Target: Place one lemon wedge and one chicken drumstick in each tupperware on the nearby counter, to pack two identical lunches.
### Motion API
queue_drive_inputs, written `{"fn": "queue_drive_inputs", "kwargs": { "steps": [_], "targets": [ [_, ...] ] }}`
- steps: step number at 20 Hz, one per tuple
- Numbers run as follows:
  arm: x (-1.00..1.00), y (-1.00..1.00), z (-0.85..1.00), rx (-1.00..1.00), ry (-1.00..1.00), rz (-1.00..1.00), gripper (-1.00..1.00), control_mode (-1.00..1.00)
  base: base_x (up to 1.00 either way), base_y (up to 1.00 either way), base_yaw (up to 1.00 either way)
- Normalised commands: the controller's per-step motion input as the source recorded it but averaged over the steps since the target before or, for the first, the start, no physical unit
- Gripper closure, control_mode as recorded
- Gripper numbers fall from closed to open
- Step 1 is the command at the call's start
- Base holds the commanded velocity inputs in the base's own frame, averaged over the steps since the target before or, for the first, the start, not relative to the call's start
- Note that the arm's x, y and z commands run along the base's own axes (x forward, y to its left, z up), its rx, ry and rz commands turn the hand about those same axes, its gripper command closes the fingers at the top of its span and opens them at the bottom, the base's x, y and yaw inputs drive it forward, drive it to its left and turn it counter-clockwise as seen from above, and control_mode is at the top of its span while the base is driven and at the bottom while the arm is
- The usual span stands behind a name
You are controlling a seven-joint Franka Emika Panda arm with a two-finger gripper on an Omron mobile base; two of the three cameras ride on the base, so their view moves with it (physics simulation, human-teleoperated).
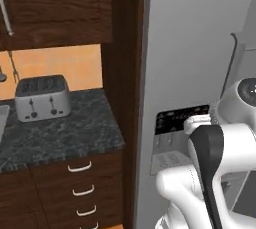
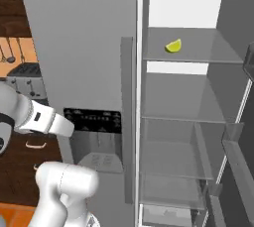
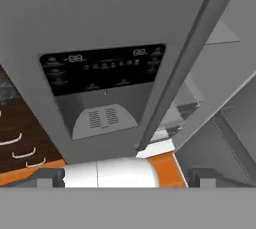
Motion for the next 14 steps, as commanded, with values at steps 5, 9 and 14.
{"fn": "queue_drive_inputs", "kwargs": {
  "steps": [5,9,14],
  "targets": [
    [0.0,0.0,0.0,0.0,0.0,0.0,-1.0,1.0,0.11,-1.0,0.01],
    [0.0,0.0,0.0,0.0,0.0,0.0,-1.0,1.0,0.22,-0.98,0.04],
    [0.0,0.0,0.0,0.0,0.0,0.0,-1.0,1.0,0.32,-0.09,0.13]
  ]
}}
